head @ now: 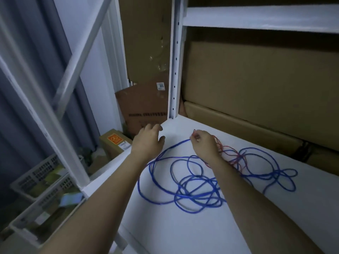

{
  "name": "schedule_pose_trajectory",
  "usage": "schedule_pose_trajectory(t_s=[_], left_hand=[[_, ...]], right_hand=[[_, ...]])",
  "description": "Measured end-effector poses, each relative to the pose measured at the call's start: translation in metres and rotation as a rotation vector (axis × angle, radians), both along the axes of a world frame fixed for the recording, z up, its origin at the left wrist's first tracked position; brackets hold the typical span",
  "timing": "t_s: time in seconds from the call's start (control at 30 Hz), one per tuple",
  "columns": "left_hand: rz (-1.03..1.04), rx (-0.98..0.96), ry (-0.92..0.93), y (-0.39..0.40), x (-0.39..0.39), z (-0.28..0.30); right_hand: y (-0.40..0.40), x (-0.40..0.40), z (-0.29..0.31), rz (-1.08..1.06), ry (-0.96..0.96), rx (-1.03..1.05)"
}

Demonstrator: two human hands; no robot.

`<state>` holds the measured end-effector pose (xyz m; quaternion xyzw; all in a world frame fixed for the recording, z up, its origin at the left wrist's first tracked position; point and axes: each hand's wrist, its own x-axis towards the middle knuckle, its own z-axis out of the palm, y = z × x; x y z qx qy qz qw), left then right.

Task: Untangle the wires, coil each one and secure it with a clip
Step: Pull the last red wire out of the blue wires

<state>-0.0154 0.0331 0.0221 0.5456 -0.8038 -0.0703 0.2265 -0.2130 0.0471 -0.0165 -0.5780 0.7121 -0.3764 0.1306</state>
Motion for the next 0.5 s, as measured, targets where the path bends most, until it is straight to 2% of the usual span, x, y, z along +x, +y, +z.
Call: schedule_pose_trajectory(t_s=[0.1,0.2,0.3,0.43,0.5], left_hand=[[-0.208,-0.023,0.04,-0.025,-0.011,0.005],[-0.507,0.056,0.129,-0.041,-0.024,0.009],[-0.762,0.128,0.269,-0.048,-0.043,0.004],[-0.76,0.288,0.482,-0.045,-0.056,0.0],[-0.74,0.284,0.521,-0.046,-0.056,0.003]], right_hand=[[0.005,0.011,0.009,0.08,-0.247,-0.113],[0.018,0.019,0.022,0.115,-0.213,-0.245],[0.033,0.026,0.039,0.112,-0.175,-0.281],[0.064,0.019,0.048,-0.06,-0.099,-0.251],[0.083,0.006,0.044,-0.196,-0.053,-0.234]])
